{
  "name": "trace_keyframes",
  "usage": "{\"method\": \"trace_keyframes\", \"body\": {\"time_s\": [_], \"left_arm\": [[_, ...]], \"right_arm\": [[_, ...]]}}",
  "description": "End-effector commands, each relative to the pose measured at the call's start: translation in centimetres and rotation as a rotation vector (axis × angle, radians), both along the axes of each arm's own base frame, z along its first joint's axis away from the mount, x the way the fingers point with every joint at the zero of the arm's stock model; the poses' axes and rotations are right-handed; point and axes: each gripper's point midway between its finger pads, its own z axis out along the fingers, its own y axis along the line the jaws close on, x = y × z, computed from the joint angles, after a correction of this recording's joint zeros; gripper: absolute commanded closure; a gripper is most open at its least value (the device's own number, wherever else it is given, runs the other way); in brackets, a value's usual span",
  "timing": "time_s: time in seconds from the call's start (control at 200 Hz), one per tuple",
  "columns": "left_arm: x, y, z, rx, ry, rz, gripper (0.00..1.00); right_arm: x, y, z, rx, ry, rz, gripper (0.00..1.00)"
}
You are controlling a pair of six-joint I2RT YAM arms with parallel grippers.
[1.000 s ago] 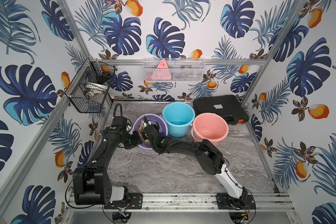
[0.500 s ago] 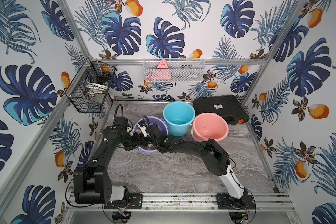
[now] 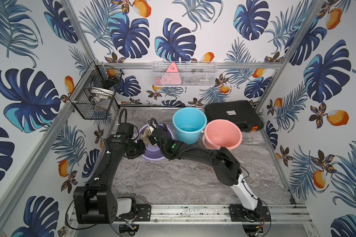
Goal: Wipe the inside of the bucket with a cloth
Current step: Wipe the dirt from the inside of the bucket.
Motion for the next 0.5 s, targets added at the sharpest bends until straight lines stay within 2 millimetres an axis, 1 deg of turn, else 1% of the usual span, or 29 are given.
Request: {"method": "trace_keyframes", "body": {"time_s": [0.0,0.075,0.19,0.265,0.34,0.39,0.405,0.495], "left_arm": [[0.6,1.7,0.4,0.094,-0.034,0.047,1.0],[0.8,2.4,1.1,0.138,-0.066,0.077,1.0],[1.2,3.5,2.4,0.214,-0.117,0.115,1.0],[1.4,3.8,2.9,0.236,-0.137,0.132,1.0],[1.7,3.9,3.2,0.254,-0.149,0.144,1.0],[1.8,3.7,3.2,0.26,-0.156,0.144,1.0],[1.9,3.7,3.3,0.261,-0.159,0.146,1.0],[2.1,3.9,3.4,0.267,-0.169,0.16,1.0]], "right_arm": [[1.7,-2.8,3.5,-0.042,-0.162,-0.198,1.0],[1.7,-3.3,3.5,-0.116,-0.184,-0.228,1.0],[1.0,-3.7,3.0,-0.251,-0.237,-0.255,1.0],[0.3,-4.2,2.3,-0.336,-0.266,-0.278,1.0],[-0.7,-4.3,2.0,-0.378,-0.283,-0.273,1.0],[-1.4,-4.3,1.5,-0.406,-0.272,-0.256,1.0],[-1.5,-4.7,1.5,-0.416,-0.266,-0.276,1.0],[-2.4,-4.9,0.8,-0.454,-0.228,-0.274,1.0]]}}
